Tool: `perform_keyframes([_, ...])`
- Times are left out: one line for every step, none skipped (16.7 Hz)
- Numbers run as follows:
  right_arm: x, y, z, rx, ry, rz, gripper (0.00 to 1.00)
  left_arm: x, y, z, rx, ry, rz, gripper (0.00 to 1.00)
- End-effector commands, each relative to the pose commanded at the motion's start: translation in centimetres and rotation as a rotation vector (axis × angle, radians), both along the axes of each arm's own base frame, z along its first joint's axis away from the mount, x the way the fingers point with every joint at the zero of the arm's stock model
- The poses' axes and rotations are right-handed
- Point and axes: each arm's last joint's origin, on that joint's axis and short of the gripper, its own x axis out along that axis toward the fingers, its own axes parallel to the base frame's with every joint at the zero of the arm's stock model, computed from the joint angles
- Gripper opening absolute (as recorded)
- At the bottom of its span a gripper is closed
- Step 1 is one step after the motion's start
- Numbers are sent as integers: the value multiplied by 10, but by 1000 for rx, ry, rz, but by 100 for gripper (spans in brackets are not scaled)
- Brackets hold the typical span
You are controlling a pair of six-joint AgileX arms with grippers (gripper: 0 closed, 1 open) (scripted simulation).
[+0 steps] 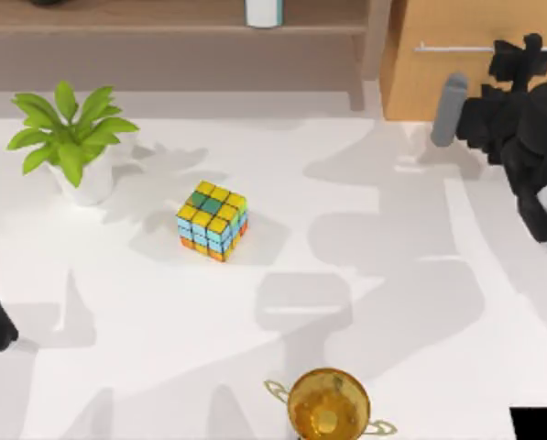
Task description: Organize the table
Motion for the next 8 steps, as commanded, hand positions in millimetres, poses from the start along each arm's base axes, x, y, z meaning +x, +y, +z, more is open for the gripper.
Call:
perform_keyframes([0, 0, 0, 0, 0, 0, 100, 0, 0, 0, 0, 0, 0, 100])
perform_keyframes([0, 0, 0, 0, 0, 0, 100, 0, 0, 0, 0, 0, 0, 100])
perform_keyframes([0, 0, 0, 0, 0, 0, 100, 0, 0, 0, 0, 0, 0, 100])
perform_keyframes([0, 0, 0, 0, 0, 0, 100, 0, 0, 0, 0, 0, 0, 100])
perform_keyframes([-8, 0, -14, -1, 54, 3, 100, 0, 0, 0, 0, 0, 0, 100])
perform_keyframes([-8, 0, -12, 0, 51, 2, 100, 0, 0, 0, 0, 0, 0, 100])
perform_keyframes([-9, 0, -9, 2, 41, -1, 100, 0, 0, 0, 0, 0, 0, 100])
perform_keyframes([-10, -1, -6, 6, 32, -5, 100, 0, 0, 0, 0, 0, 0, 100])
